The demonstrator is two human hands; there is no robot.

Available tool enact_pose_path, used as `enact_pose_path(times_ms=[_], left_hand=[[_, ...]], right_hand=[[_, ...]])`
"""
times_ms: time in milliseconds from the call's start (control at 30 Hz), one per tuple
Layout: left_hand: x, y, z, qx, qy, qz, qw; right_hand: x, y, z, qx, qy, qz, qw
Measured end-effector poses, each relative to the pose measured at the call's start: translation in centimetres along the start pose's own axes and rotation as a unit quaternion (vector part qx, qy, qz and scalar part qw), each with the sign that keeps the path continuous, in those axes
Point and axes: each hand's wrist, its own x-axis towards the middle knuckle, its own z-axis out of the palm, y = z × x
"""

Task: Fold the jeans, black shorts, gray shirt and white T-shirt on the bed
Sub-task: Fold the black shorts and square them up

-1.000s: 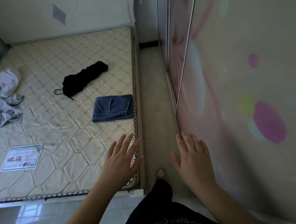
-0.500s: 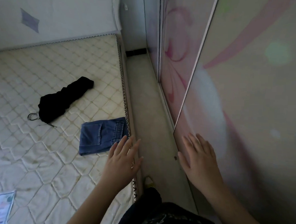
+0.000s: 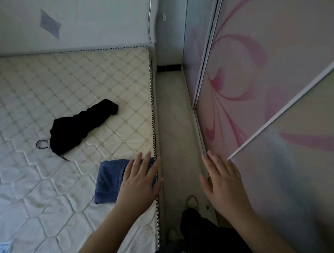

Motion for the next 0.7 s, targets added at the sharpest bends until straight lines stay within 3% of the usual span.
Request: enact_pose_path(times_ms=[233,533,700], left_hand=[[8.6,-0.6,-2.0,0.001,0.018,-0.042,0.999],[15.5,-3.4,-5.4,0.011,0.178,-0.092,0.98],[18.7,-6.0,-5.7,0.024,0.165,-0.131,0.977]], right_hand=[[13.6,1.1,3.0,0.027,-0.027,-0.027,0.999],[26.9,-0.2,3.5,0.008,-0.059,-0.085,0.995],[31.8,-1.0,3.6,0.015,-0.028,-0.126,0.991]])
